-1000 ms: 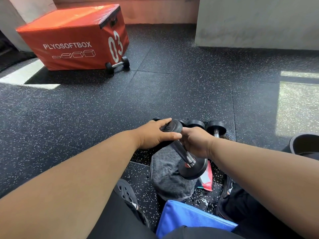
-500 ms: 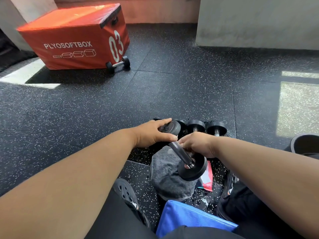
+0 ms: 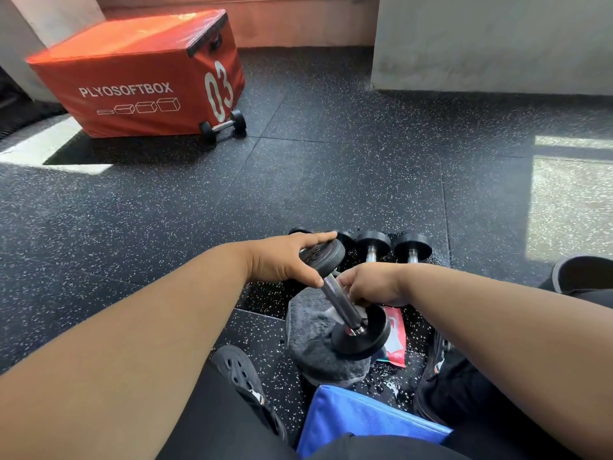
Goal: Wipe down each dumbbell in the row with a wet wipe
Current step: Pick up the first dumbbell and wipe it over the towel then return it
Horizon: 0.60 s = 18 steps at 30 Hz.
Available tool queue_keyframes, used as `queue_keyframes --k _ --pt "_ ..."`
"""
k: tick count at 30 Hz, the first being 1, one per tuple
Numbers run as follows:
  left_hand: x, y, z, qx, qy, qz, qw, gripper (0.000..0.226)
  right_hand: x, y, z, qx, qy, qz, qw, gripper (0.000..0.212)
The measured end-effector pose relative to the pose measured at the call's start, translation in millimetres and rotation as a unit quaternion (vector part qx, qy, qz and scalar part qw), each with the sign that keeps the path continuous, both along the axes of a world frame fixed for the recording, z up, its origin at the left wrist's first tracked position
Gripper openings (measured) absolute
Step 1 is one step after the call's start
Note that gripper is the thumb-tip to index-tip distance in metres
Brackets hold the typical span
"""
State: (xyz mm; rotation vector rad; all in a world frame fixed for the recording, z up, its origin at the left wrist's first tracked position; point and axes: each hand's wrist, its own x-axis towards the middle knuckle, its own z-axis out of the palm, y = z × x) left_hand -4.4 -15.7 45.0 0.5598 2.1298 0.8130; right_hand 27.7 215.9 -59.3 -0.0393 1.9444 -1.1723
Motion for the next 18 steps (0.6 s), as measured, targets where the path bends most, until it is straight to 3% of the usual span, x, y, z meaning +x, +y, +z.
queue_keyframes --k 9,12,15,18 --pt "-6.5 1.6 4.3 -0.036 0.036 -0.038 0.998 0.104 -2.7 -14.9 1.8 -0.220 -0.074 -0.131 0.964 0.043" --pt "-6.8 5.1 7.0 -0.047 0.039 -0.050 0.997 0.104 -7.3 -13.0 -0.8 -0.255 -0.085 -0.159 0.950 0.051" --pt "-7.3 7.0 11.0 -0.056 0.032 -0.059 0.996 0.105 -11.7 -9.9 -1.6 -0.276 -0.091 -0.168 0.942 0.034" --pt "-6.9 4.9 12.9 -0.058 0.022 -0.058 0.996 0.104 -10.5 -10.3 3.2 -0.248 -0.091 -0.150 0.953 0.034"
